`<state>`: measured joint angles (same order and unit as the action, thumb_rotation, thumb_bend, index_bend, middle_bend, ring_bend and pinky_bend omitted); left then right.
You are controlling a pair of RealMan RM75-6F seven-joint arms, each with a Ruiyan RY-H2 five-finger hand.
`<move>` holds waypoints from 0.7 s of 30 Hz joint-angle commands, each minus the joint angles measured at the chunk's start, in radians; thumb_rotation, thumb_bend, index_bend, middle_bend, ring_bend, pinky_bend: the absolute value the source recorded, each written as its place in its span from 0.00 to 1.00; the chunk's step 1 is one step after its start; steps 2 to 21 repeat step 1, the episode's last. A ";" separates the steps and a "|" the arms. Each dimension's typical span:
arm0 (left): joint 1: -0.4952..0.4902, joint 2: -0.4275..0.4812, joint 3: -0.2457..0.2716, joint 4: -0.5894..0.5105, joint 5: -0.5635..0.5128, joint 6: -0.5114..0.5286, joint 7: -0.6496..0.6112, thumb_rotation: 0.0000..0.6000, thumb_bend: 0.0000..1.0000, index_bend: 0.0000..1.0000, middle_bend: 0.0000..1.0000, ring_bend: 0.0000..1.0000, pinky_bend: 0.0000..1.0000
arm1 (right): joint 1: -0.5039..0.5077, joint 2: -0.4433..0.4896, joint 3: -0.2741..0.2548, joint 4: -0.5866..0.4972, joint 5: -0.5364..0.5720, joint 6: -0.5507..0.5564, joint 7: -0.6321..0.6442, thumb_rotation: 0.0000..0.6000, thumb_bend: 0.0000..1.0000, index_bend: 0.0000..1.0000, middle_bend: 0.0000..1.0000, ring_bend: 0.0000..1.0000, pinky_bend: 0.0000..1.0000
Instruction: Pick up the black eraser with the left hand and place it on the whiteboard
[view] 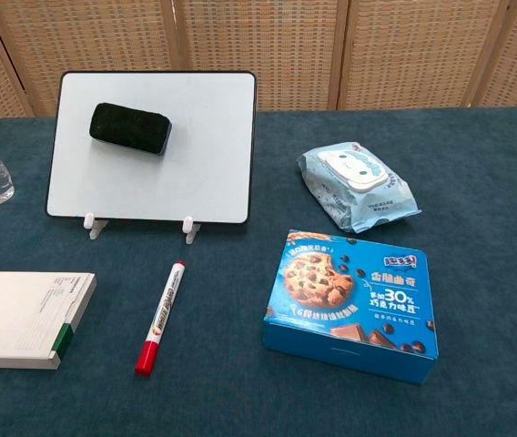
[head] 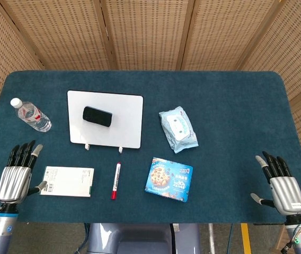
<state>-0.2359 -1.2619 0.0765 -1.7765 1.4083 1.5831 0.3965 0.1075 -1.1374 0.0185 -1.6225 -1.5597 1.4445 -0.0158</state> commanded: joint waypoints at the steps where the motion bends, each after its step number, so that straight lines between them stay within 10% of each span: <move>1: 0.006 0.005 -0.006 0.001 -0.003 -0.004 -0.005 1.00 0.01 0.00 0.00 0.00 0.00 | 0.002 -0.002 -0.001 0.000 0.003 -0.006 -0.007 1.00 0.05 0.00 0.00 0.00 0.00; 21: 0.006 0.005 -0.006 0.001 -0.003 -0.004 -0.005 1.00 0.01 0.00 0.00 0.00 0.00 | 0.002 -0.002 -0.001 0.000 0.003 -0.006 -0.007 1.00 0.05 0.00 0.00 0.00 0.00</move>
